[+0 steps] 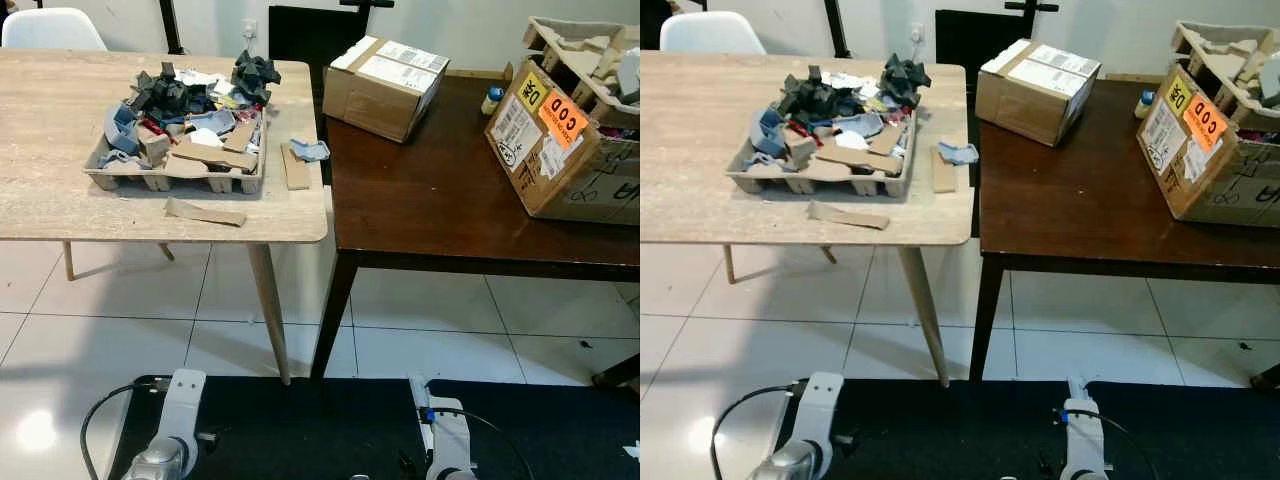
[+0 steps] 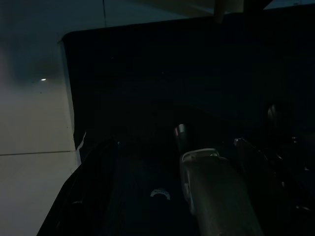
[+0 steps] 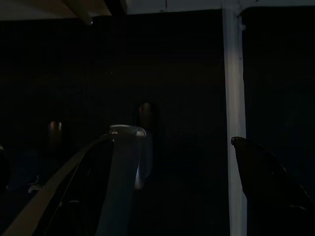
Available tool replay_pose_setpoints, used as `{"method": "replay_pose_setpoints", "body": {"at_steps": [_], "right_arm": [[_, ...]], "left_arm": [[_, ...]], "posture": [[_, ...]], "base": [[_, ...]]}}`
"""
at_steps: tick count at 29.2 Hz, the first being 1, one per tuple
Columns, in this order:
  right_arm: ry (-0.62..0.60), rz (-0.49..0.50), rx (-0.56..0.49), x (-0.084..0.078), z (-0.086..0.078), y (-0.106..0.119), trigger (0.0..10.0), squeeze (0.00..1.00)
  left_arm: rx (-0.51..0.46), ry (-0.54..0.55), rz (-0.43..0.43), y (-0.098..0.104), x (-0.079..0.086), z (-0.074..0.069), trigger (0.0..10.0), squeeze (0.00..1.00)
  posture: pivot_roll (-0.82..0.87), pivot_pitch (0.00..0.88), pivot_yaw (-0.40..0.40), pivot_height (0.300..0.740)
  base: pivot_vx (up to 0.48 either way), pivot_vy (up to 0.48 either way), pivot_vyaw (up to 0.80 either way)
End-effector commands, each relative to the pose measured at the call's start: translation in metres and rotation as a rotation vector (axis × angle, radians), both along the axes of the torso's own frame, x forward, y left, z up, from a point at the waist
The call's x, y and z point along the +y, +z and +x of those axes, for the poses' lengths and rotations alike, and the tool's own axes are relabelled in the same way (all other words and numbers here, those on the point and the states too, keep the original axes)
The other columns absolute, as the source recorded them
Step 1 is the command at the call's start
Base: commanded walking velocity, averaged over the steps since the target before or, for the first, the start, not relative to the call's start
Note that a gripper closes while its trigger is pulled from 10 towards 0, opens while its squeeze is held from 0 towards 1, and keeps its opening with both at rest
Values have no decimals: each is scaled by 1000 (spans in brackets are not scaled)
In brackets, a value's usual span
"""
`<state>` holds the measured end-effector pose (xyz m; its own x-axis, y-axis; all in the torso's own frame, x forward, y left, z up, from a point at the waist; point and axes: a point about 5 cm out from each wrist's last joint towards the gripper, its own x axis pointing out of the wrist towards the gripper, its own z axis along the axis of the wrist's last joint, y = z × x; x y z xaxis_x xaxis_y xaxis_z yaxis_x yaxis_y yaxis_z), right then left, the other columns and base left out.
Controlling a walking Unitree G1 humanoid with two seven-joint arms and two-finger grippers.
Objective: Picking trash to rubbish bin
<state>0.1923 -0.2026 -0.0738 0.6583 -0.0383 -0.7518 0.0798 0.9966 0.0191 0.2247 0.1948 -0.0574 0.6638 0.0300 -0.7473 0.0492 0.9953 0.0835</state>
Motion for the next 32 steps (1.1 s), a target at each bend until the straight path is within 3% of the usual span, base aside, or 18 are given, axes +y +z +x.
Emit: {"method": "replay_pose_setpoints", "body": {"at_steps": [1,26,32], "right_arm": [[-15,-1,29,-3,-10,-5,10000,0],[-23,-3,29,-4,-10,-5,10000,0],[-17,0,19,-3,-7,-3,10000,0]], "left_arm": [[17,1,-13,-4,-3,-6,10000,0],[28,-17,-19,-5,-6,-7,10000,0],[41,-40,-37,-6,-8,-7,10000,0]], "posture": [[29,184,-41,740],[30,188,-37,740],[24,191,-43,740]], "base": [[-285,0,0],[-325,0,0],[0,0,0]]}}
